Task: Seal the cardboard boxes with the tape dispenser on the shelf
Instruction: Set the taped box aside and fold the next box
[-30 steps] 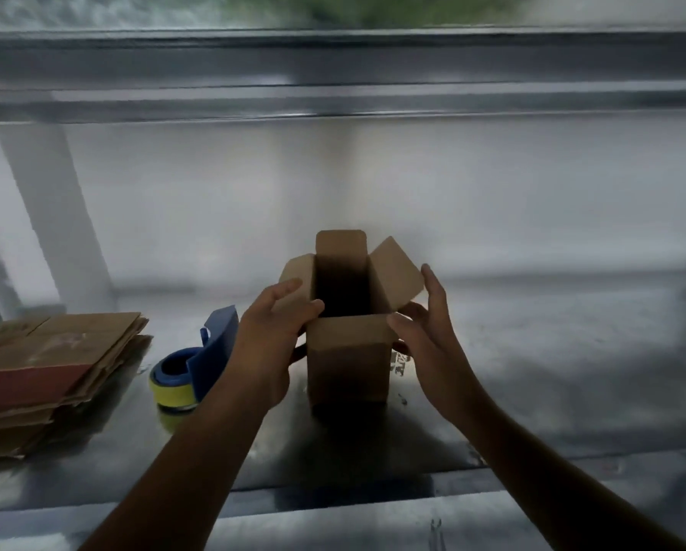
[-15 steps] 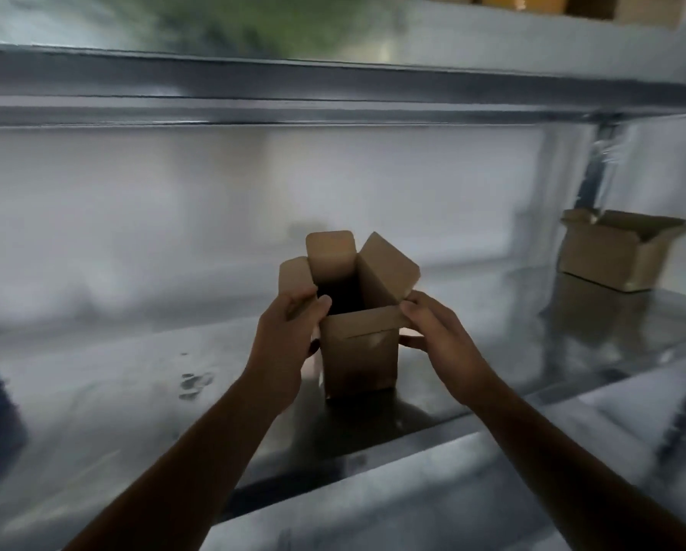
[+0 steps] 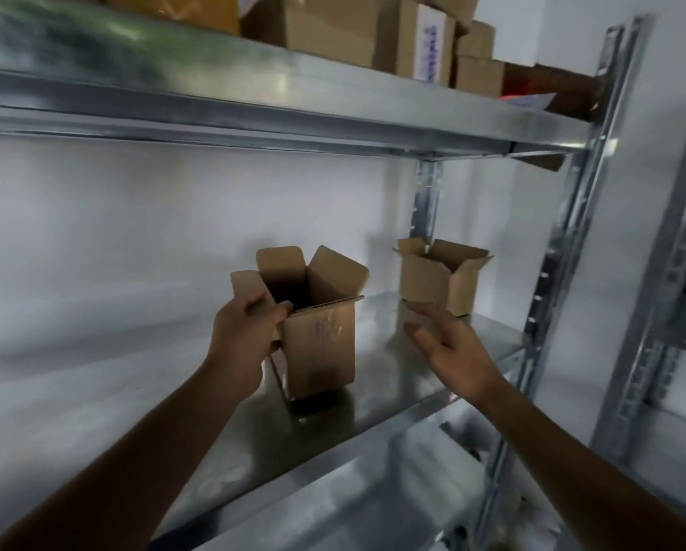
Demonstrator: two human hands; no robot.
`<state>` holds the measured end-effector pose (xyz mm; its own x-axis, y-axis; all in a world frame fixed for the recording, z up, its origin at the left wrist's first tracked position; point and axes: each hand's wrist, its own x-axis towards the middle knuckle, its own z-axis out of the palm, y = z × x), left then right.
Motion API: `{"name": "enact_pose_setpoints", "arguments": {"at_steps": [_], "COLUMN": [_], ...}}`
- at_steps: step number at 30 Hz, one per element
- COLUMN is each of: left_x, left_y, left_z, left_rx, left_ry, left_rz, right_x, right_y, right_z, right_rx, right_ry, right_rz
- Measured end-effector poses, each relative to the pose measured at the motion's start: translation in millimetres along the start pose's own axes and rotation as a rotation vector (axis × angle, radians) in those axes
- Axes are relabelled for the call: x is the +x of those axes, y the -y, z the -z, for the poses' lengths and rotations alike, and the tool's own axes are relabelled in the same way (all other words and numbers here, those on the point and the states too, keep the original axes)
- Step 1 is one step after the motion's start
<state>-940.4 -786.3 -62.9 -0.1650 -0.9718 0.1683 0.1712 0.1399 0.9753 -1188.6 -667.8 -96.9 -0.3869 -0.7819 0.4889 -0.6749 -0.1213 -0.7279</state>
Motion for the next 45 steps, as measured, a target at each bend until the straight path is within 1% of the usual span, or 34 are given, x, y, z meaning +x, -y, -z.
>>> {"name": "enact_pose_setpoints", "arguments": {"at_steps": [2, 7, 13, 15, 17, 21, 22, 24, 26, 30, 32, 36, 39, 45], "left_x": [14, 50, 103, 116, 124, 131, 131, 131, 130, 125, 119, 112, 117, 115], "left_y": [6, 30, 42, 45, 50, 58, 58, 62, 64, 60, 52, 36, 35, 37], "left_z": [-31, -102, -164, -184, -203, -231, -236, -246, -256, -273, -281, -290, -288, -289], "left_rx": [0.021, 0.087, 0.122, 0.127, 0.134, 0.160, 0.158, 0.160, 0.150, 0.101, 0.096, 0.110, 0.217, 0.306], "left_ry": [0.014, -0.001, 0.014, 0.024, 0.012, -0.006, -0.009, -0.030, -0.050, -0.038, -0.036, -0.069, -0.152, -0.248], "left_rz": [-0.014, -0.057, -0.072, -0.074, -0.070, -0.046, -0.045, -0.054, -0.043, -0.001, -0.016, 0.002, -0.040, -0.076], "right_x": [17, 72, 140, 164, 187, 214, 218, 224, 227, 228, 231, 236, 236, 229], "right_y": [-24, -74, -103, -109, -115, -131, -137, -151, -162, -177, -184, -193, -196, -190], "right_z": [21, 58, 91, 103, 114, 117, 116, 114, 114, 109, 105, 104, 106, 115], "right_rx": [-0.090, -0.344, -0.550, -0.587, -0.595, -0.644, -0.666, -0.705, -0.693, -0.542, -0.473, -0.390, -0.409, -0.413], "right_ry": [-0.039, -0.053, -0.092, -0.089, -0.041, 0.182, 0.208, 0.182, 0.150, 0.084, 0.051, 0.081, 0.104, 0.146], "right_rz": [0.030, 0.121, 0.232, 0.238, 0.221, 0.204, 0.227, 0.321, 0.361, 0.473, 0.525, 0.535, 0.546, 0.510]}}
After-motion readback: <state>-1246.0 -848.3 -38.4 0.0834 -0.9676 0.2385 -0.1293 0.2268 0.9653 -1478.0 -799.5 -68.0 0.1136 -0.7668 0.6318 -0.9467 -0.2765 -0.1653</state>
